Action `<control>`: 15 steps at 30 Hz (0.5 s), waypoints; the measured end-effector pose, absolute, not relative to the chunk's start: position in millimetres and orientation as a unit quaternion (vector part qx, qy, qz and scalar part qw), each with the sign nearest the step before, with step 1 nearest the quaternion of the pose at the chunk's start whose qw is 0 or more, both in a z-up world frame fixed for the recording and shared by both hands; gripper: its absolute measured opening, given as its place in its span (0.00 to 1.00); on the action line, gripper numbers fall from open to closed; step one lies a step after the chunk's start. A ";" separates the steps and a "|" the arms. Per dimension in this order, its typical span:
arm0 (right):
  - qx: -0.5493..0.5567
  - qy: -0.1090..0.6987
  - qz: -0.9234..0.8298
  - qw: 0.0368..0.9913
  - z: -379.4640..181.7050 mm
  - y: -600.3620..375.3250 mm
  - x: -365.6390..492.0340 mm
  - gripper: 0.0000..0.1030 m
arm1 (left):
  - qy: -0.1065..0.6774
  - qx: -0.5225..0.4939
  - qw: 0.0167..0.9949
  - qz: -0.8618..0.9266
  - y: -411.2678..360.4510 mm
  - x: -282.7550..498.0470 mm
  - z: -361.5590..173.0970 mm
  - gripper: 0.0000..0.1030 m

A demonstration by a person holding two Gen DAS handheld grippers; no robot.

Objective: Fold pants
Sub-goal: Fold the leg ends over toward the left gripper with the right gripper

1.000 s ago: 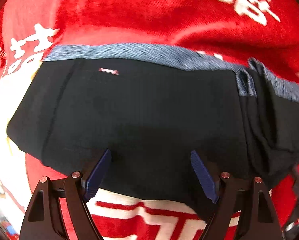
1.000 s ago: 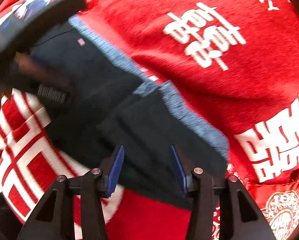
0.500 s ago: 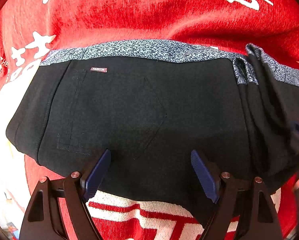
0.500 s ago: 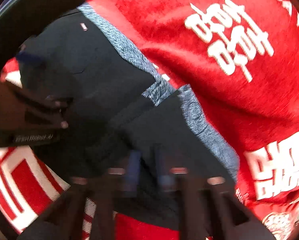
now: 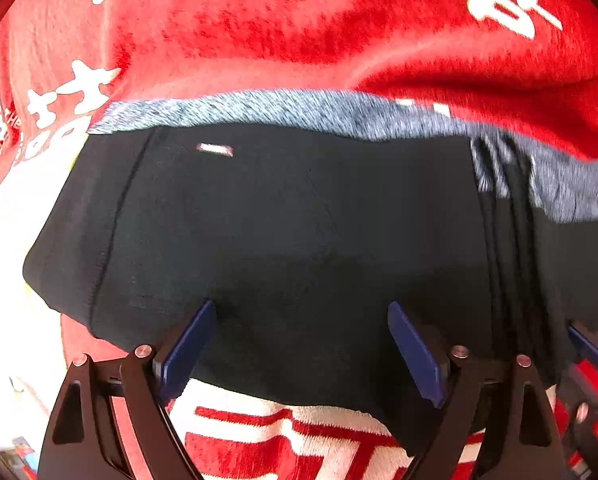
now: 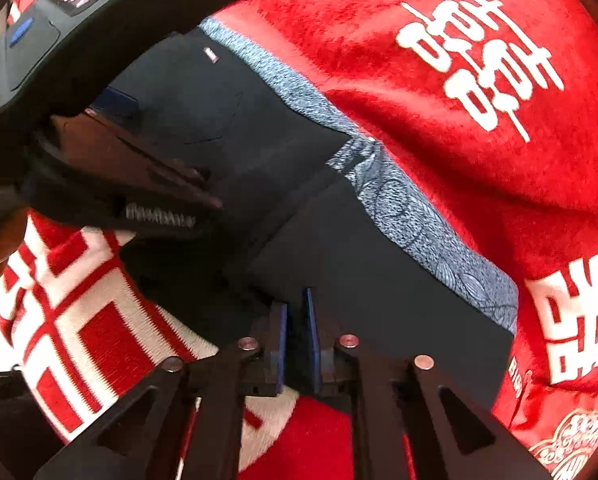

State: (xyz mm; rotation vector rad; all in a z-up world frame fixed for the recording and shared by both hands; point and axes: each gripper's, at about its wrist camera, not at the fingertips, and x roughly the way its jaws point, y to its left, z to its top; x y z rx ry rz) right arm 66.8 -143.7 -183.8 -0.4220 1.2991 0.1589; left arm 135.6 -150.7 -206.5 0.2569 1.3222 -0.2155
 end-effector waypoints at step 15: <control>0.134 0.632 -0.094 0.757 -169.9 -400.7 96.3 0.19 | 0.581 0.139 0.778 -0.196 -297.4 156.5 -164.0 0.86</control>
